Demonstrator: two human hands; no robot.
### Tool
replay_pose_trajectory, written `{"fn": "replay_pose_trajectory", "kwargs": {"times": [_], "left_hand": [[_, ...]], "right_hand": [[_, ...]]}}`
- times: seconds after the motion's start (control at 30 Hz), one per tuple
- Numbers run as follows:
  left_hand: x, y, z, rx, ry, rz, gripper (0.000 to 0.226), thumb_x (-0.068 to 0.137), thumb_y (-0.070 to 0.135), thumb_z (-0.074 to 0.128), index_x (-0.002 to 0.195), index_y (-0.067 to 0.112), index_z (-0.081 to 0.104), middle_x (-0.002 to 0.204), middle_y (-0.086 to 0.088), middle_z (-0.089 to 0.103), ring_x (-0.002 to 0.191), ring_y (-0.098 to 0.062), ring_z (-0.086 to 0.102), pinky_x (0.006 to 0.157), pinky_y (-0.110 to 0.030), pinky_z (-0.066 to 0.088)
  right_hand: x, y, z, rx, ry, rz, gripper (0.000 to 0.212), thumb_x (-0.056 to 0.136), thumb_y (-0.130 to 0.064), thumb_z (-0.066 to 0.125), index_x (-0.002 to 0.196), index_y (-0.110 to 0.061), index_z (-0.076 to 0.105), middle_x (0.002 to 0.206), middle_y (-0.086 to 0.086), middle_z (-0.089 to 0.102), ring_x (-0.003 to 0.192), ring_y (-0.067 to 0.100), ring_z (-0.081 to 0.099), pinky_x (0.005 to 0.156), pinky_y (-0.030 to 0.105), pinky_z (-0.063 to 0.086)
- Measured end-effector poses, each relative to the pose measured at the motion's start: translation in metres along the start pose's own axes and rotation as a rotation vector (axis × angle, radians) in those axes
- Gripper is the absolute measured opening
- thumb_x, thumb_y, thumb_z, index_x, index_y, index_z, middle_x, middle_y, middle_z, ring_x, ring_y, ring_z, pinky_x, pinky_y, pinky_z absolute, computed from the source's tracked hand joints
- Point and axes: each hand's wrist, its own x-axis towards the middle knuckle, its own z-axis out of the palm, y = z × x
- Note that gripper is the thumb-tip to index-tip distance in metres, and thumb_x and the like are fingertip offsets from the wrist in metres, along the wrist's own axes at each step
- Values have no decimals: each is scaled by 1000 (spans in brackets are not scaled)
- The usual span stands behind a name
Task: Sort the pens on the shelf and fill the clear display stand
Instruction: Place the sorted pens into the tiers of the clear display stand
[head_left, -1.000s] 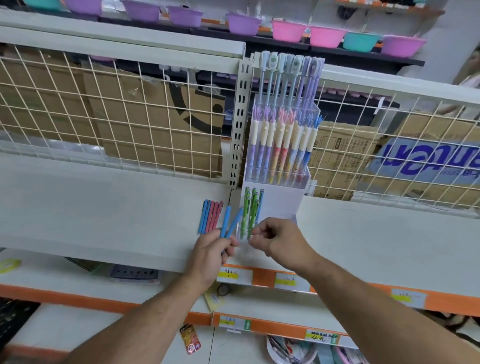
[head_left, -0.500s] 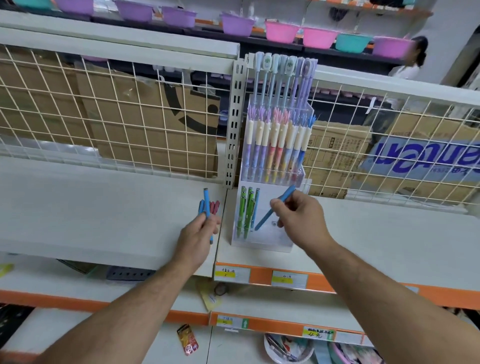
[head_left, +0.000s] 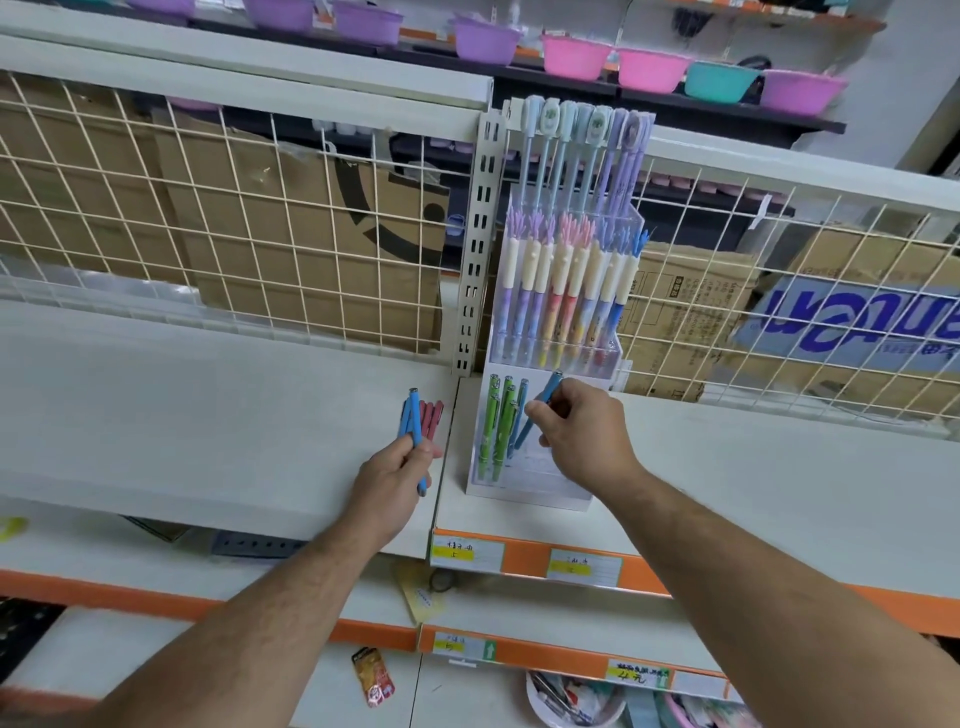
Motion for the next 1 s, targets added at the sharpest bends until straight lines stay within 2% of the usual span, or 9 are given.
{"fn": "replay_pose_trajectory", "kwargs": {"times": [0.23,0.4,0.57,0.9,1.0], "left_hand": [[0,2,1,-12,-17,-15,30,105,39,45,95,26,70,76,-2,57,70,-14,52,66,-29,46],[-2,3,0,-2,-21,-6,29,104,38,47,90,26,70,74,0,56,69,-14,53,65,-27,46],[-1,1,0,25,-25,5,30,104,39,47,89,26,69,76,-1,57,69,-15,53,65,-30,47],[-1,-1,0,58,-37,12,30,103,41,48,89,23,68,77,-1,58,68,-14,53,64,-31,48],[-3,-1,0,83,-52,20,29,104,39,47,91,24,68,80,0,58,71,-12,54,64,-26,48]], "right_hand": [[5,-4,8,-50,-35,-4,20,95,-32,69,81,-19,64,71,-2,68,65,15,71,65,39,60],[3,-1,13,-121,-73,6,21,95,-27,67,84,-10,66,78,8,70,72,26,71,71,46,60],[3,1,18,-205,-116,11,20,95,-27,68,90,-7,69,79,9,71,73,27,70,71,45,60],[2,3,22,-234,-127,49,19,94,-31,69,93,-12,72,81,4,72,73,22,70,73,42,61],[-1,4,22,-215,-120,67,20,93,-33,71,92,-13,72,81,2,71,73,21,70,74,41,61]]}}
